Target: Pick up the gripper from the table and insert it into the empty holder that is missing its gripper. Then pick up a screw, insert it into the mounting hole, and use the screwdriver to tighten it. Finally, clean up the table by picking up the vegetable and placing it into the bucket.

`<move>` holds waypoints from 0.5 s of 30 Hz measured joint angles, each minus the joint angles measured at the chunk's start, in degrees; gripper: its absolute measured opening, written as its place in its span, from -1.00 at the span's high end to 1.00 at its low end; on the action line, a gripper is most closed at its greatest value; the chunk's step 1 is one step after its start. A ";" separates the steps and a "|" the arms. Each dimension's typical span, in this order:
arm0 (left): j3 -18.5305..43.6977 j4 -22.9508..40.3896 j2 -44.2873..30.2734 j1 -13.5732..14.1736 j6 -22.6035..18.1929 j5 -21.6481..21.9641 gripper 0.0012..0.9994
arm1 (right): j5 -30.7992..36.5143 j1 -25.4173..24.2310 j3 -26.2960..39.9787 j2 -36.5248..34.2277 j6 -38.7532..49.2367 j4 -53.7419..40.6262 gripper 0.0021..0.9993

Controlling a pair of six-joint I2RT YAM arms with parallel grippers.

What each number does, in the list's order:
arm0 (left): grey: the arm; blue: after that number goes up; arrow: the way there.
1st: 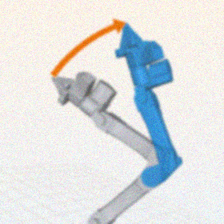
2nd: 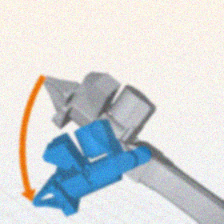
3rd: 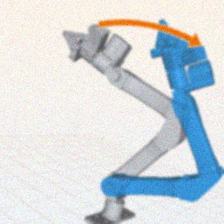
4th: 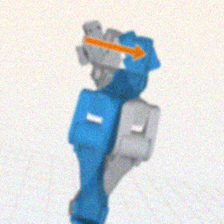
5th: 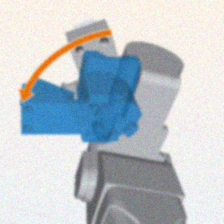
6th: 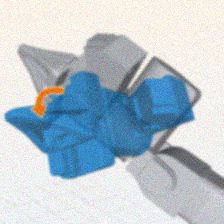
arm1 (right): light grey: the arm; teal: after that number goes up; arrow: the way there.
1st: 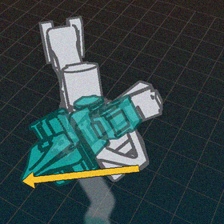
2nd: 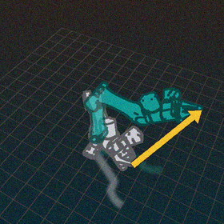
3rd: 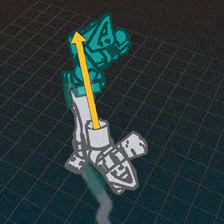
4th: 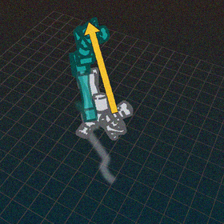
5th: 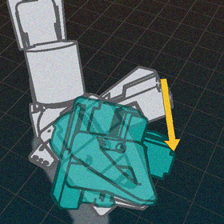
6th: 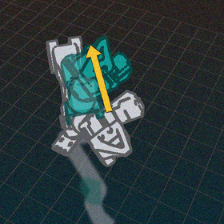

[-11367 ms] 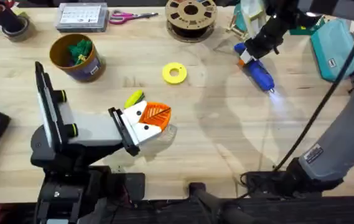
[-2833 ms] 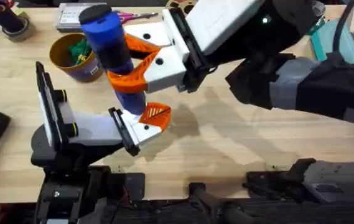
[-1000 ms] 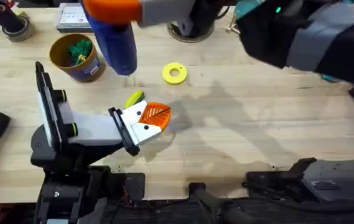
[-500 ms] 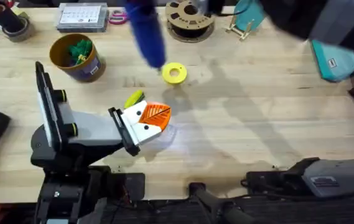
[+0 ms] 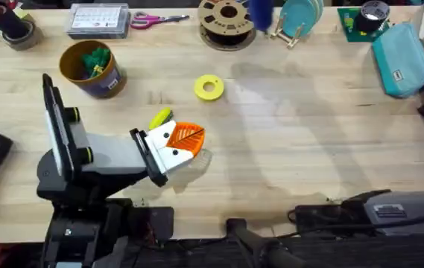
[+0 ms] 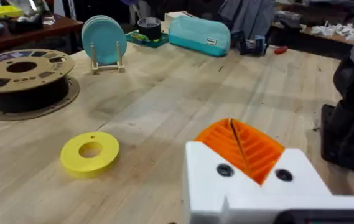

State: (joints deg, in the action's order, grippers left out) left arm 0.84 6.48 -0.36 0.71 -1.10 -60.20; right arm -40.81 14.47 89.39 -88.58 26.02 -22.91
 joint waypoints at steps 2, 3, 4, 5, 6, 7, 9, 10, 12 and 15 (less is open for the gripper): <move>0.00 0.00 0.00 0.00 0.00 0.00 0.99 | 3.28 -0.94 0.08 0.00 6.46 -4.52 0.96; 0.00 0.00 0.00 0.00 0.00 -0.01 0.99 | 5.27 -1.28 0.14 0.00 10.33 -7.51 0.96; 0.00 0.01 0.00 0.00 0.00 0.00 0.99 | 7.00 -1.45 0.14 0.00 13.69 -10.12 0.96; 0.00 0.00 0.00 0.00 0.00 0.00 0.99 | 9.22 -1.52 0.14 0.00 17.73 -13.41 0.96; 0.00 0.00 0.00 0.00 0.00 -0.02 0.99 | 11.16 -1.52 0.17 -0.05 21.02 -16.01 0.96; 0.00 0.00 0.00 0.00 0.00 -0.01 0.99 | 13.38 -1.52 0.17 -0.17 24.45 -18.80 0.96; 0.00 0.00 0.00 0.00 0.00 0.00 0.99 | 17.75 -1.48 0.17 -0.80 30.29 -22.98 0.96; 0.00 0.00 0.00 0.00 0.00 0.00 0.99 | 20.02 -1.48 0.17 -1.46 32.96 -23.96 0.96; 0.00 0.00 0.00 0.00 0.00 -0.02 0.99 | 23.39 -1.48 0.17 -3.13 36.87 -23.84 0.96; 0.00 0.00 0.00 0.00 0.00 -0.02 0.99 | 27.65 -1.54 0.17 -6.72 41.26 -23.46 0.96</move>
State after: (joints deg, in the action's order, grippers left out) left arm 0.84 6.48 -0.36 0.71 -1.10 -60.23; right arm -13.16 12.93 89.56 -95.29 67.27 -46.37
